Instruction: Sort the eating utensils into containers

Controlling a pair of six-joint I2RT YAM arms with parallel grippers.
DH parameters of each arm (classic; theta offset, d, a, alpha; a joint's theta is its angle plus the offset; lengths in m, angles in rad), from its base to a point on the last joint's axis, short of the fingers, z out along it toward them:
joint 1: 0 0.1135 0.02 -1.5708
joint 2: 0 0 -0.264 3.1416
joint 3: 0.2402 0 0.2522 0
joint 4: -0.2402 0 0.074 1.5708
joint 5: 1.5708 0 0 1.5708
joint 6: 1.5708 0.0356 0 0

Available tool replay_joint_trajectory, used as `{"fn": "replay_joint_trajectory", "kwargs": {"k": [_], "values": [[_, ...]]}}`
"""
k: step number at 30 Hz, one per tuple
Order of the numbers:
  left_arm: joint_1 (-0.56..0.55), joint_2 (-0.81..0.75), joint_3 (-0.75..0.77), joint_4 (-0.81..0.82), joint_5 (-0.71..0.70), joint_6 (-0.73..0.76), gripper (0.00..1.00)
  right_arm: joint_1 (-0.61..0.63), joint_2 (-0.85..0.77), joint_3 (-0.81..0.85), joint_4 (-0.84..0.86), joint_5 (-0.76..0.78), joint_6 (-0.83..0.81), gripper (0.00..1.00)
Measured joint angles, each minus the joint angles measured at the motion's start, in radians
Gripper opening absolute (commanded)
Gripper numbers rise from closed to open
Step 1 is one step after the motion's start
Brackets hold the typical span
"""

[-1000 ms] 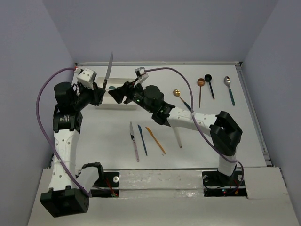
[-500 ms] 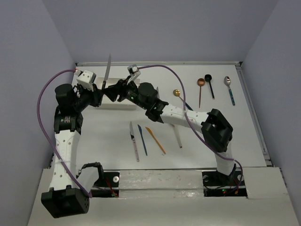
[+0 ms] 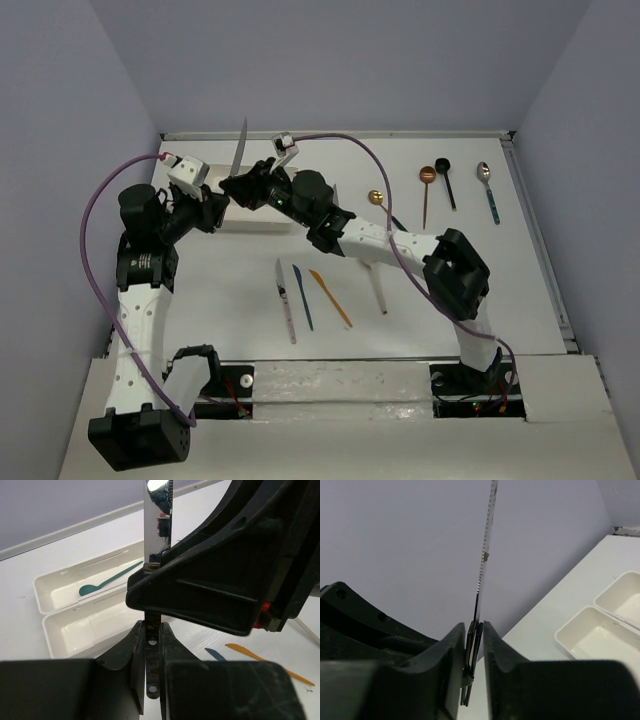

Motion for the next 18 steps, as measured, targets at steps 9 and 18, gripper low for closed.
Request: {"fn": "replay_joint_trajectory", "kwargs": {"k": [9, 18], "values": [[0.002, 0.001, -0.003, 0.002, -0.068, 0.026, 0.99, -0.002, 0.095, 0.226, -0.194, -0.008, -0.154, 0.0], [0.001, -0.06, -0.048, -0.05, -0.388, 0.081, 0.99, -0.057, 0.366, 0.77, -0.688, 0.163, -0.743, 0.0]]}}
